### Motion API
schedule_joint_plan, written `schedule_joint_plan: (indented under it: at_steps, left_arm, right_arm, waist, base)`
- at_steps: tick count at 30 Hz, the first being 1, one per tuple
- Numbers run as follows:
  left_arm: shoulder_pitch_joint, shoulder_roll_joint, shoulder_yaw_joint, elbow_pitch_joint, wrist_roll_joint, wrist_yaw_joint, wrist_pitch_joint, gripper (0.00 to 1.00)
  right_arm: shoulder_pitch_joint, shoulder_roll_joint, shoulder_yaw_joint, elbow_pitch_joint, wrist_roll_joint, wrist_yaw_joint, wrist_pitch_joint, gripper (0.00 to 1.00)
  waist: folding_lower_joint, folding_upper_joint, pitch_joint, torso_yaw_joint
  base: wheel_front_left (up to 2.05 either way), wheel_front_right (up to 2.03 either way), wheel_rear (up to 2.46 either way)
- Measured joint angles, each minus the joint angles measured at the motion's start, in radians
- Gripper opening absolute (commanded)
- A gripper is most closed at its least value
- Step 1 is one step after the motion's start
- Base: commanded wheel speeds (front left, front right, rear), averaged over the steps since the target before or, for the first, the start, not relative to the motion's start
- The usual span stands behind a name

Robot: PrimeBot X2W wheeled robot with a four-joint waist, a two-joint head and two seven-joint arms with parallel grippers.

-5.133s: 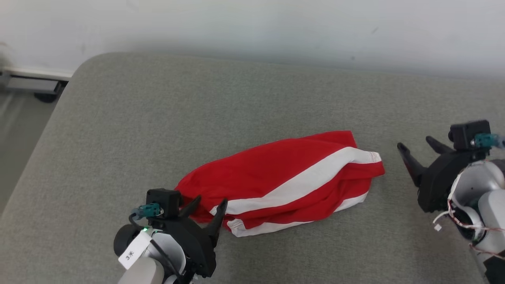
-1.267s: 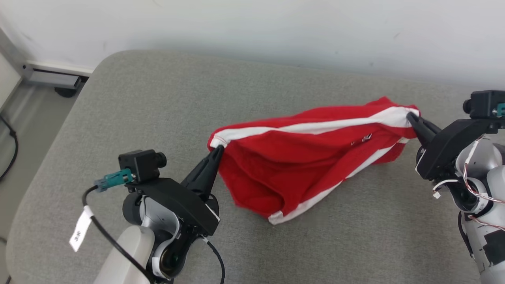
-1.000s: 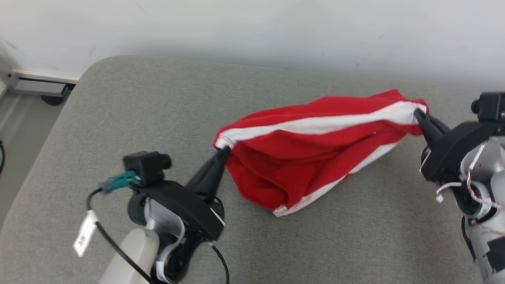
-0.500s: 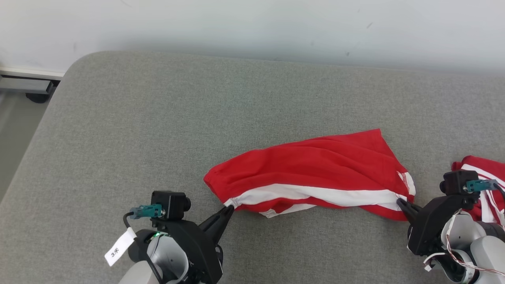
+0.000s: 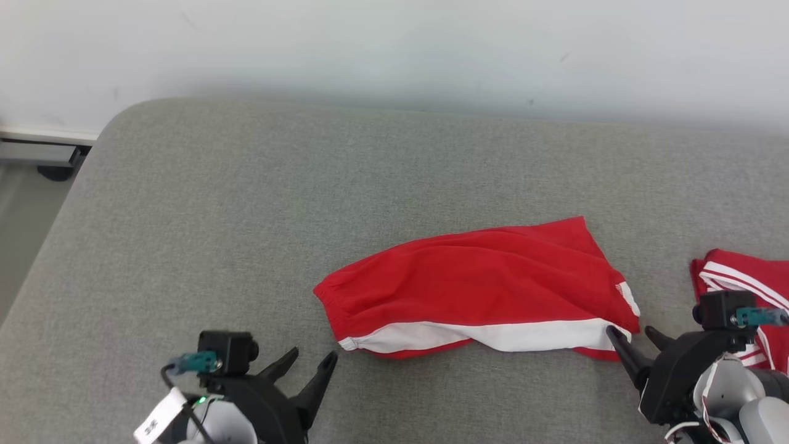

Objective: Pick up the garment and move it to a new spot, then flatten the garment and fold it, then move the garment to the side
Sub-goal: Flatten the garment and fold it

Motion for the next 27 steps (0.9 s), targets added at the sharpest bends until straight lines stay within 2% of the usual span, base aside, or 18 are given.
schedule_joint_plan:
  at_steps: [8, 27]
  left_arm:
    - [0.029, 0.006, -0.003, -0.034, 0.000, 0.011, -0.007, 1.00]
    - [-0.019, -0.038, -0.025, -0.017, 0.000, 0.012, 0.014, 1.00]
  right_arm:
    - [0.050, -0.001, -0.009, -0.047, -0.008, -0.010, -0.016, 1.00]
    - [0.015, 0.017, 0.028, -0.039, -0.009, -0.018, -0.006, 1.00]
  waist:
    - [0.0000, 0.0000, -0.010, -0.020]
    - [0.0000, 0.0001, 0.029, -0.022]
  base:
    - [0.00, 0.00, 0.00]
    - [0.00, 0.00, 0.00]
